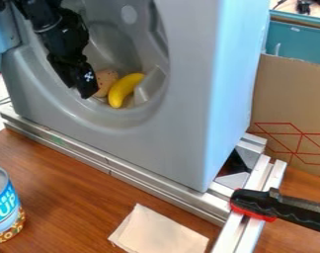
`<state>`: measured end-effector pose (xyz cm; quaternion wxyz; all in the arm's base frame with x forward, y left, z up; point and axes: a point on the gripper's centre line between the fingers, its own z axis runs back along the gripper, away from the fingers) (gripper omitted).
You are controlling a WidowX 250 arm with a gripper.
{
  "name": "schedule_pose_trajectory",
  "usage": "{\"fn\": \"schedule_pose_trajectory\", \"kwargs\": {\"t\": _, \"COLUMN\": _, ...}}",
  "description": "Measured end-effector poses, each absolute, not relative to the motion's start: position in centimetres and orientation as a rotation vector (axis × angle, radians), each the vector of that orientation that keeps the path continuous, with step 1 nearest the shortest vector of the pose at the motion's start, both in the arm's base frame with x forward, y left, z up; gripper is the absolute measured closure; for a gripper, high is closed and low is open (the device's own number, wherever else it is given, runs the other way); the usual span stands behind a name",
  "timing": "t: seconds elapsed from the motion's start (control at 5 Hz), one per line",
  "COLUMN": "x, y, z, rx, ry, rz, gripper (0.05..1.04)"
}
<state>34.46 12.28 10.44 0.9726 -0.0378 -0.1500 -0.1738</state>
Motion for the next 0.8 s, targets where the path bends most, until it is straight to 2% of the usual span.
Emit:
{"fn": "schedule_pose_trajectory", "kwargs": {"t": 0.4, "x": 36.0, "y": 12.2, "z": 10.4, "rx": -0.095, "ry": -0.356, "rz": -0.331, "gripper": 0.084}}
{"fn": "schedule_pose_trajectory", "kwargs": {"t": 0.6, "x": 36.1, "y": 12.0, "z": 10.2, "rx": -0.109, "ry": -0.375, "rz": -0.3, "gripper": 0.162}}
{"fn": "schedule_pose_trajectory", "kwargs": {"t": 0.8, "x": 35.8, "y": 11.7, "z": 9.4, "rx": -0.126, "ry": -0.384, "rz": -0.246, "gripper": 0.427}}
